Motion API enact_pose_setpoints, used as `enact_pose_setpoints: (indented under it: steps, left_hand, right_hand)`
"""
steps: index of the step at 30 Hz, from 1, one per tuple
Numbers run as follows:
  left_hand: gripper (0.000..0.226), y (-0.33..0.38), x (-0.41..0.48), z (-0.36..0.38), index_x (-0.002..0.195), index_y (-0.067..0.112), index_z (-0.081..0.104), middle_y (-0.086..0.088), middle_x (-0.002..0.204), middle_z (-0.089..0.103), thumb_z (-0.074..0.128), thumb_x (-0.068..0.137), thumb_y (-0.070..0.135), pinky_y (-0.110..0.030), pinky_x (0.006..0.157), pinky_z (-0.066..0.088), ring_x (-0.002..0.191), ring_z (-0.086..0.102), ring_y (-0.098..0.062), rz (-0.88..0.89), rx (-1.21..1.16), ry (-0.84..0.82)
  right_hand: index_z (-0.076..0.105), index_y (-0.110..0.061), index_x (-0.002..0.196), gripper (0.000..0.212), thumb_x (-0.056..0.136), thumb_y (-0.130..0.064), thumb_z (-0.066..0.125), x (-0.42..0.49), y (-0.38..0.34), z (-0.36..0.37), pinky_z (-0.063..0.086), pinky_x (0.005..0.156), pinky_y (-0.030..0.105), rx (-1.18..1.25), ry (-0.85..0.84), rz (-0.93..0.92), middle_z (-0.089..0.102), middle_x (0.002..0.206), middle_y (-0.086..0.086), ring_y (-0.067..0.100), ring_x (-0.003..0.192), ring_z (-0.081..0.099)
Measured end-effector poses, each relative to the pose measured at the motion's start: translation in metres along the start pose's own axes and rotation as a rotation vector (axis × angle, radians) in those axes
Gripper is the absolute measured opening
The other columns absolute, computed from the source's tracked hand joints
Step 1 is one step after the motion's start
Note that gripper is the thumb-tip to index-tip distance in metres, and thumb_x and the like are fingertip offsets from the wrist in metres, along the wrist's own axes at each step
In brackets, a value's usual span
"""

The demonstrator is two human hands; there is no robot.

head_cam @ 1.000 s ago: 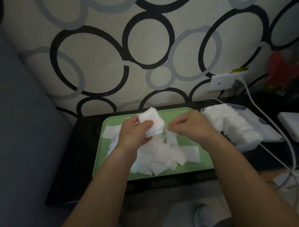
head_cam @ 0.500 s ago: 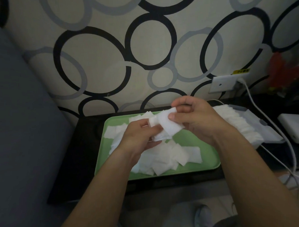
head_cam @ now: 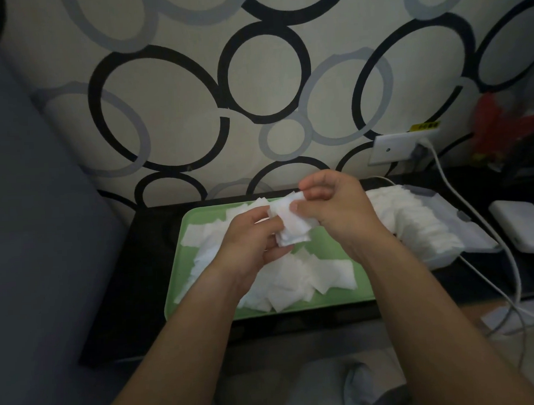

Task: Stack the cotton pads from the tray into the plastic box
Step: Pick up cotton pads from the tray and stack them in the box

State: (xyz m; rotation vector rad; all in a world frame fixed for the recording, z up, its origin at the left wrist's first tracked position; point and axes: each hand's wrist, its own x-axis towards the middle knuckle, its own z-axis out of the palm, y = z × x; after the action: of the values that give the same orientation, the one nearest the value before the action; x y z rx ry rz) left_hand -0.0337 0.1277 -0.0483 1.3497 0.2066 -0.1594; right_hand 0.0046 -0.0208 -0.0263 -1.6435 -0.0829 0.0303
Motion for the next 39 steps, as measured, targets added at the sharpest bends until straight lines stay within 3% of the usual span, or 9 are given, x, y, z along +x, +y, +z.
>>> enact_pose_setpoints:
  steps: [9, 12, 16, 21, 23, 26, 30, 34, 39]
  left_hand:
    - [0.02, 0.003, 0.006, 0.026, 0.1, 0.014, 0.07, -0.007, 0.093, 0.077, 0.05, 0.099, 0.019, -0.041, 0.083, 0.059, 0.084, 0.073, -0.025, -0.024, -0.071, 0.095]
    - [0.018, 0.001, 0.007, 0.037, 0.103, 0.021, 0.072, -0.001, 0.093, 0.078, 0.058, 0.097, 0.03, -0.033, 0.076, 0.057, 0.088, 0.074, -0.019, -0.005, -0.001, 0.024]
    - [0.024, -0.006, 0.01, 0.052, 0.116, 0.015, 0.069, -0.006, 0.106, 0.076, 0.067, 0.092, 0.012, -0.032, 0.081, 0.059, 0.099, 0.073, -0.021, 0.044, 0.11, -0.009]
    - [0.019, -0.006, 0.013, 0.062, 0.107, 0.02, 0.069, -0.003, 0.095, 0.077, 0.067, 0.092, 0.008, -0.027, 0.072, 0.055, 0.083, 0.072, -0.016, 0.115, 0.14, -0.033]
    - [0.023, -0.008, 0.016, 0.067, 0.102, 0.024, 0.069, -0.006, 0.094, 0.076, 0.069, 0.089, 0.004, -0.026, 0.069, 0.053, 0.081, 0.069, -0.016, 0.141, 0.159, -0.045]
    - [0.03, -0.012, 0.022, 0.077, 0.098, 0.03, 0.069, -0.007, 0.101, 0.073, 0.076, 0.084, 0.005, -0.025, 0.068, 0.056, 0.087, 0.068, -0.016, 0.194, 0.239, -0.05]
    - [0.038, -0.018, 0.029, 0.095, 0.111, 0.018, 0.067, -0.01, 0.099, 0.074, 0.083, 0.079, 0.008, -0.026, 0.068, 0.059, 0.08, 0.07, -0.013, 0.226, 0.256, -0.086]
    - [0.028, -0.03, 0.038, 0.11, 0.105, 0.014, 0.065, -0.012, 0.093, 0.074, 0.078, 0.082, 0.002, -0.026, 0.063, 0.056, 0.073, 0.069, -0.017, 0.202, 0.28, -0.079]
    - [0.018, -0.055, 0.05, 0.128, 0.097, 0.029, 0.073, 0.002, 0.082, 0.069, 0.071, 0.086, 0.014, -0.026, 0.064, 0.05, 0.067, 0.065, -0.013, 0.198, 0.581, -0.118]
  right_hand:
    - [0.065, -0.015, 0.093, 0.027, 0.077, 0.003, 0.077, -0.001, 0.002, -0.012, 0.05, 0.06, 0.013, -0.1, 0.092, -0.085, 0.064, 0.081, -0.001, 0.004, 0.065, 0.058]
    - [0.067, -0.015, 0.095, 0.025, 0.076, -0.004, 0.079, -0.002, 0.004, -0.025, 0.051, 0.064, 0.017, -0.155, 0.137, -0.086, 0.061, 0.08, -0.004, 0.004, 0.065, 0.055]
    - [0.068, -0.026, 0.096, 0.031, 0.072, -0.014, 0.084, -0.002, 0.009, -0.046, 0.052, 0.076, 0.028, -0.244, 0.186, -0.092, 0.059, 0.088, -0.009, 0.007, 0.074, 0.055]
    - [0.061, -0.032, 0.127, 0.054, 0.078, -0.025, 0.082, -0.005, 0.004, -0.07, 0.046, 0.081, 0.009, -0.367, -0.091, -0.138, 0.057, 0.12, -0.018, -0.003, 0.105, 0.055]
    - [0.058, -0.03, 0.132, 0.058, 0.079, -0.025, 0.081, -0.005, 0.002, -0.08, 0.046, 0.077, 0.006, -0.384, -0.21, -0.122, 0.056, 0.119, -0.022, -0.004, 0.104, 0.055]
    - [0.062, -0.024, 0.128, 0.053, 0.079, -0.021, 0.082, 0.002, 0.003, -0.097, 0.049, 0.075, 0.009, -0.46, -0.262, -0.117, 0.062, 0.112, -0.017, -0.004, 0.094, 0.062]
    - [0.073, -0.018, 0.108, 0.031, 0.079, -0.018, 0.081, 0.014, -0.004, -0.127, 0.055, 0.078, 0.03, -0.632, -0.328, -0.111, 0.074, 0.095, -0.001, 0.013, 0.088, 0.069]
    - [0.073, -0.018, 0.099, 0.015, 0.084, -0.013, 0.074, 0.02, -0.022, -0.165, 0.05, 0.066, 0.014, -0.83, -0.357, -0.056, 0.072, 0.089, -0.003, 0.005, 0.08, 0.066]
    - [0.069, -0.018, 0.105, 0.026, 0.08, -0.015, 0.074, 0.039, -0.006, -0.188, 0.05, 0.076, 0.026, -1.061, -0.288, -0.022, 0.068, 0.099, -0.003, 0.016, 0.093, 0.065]
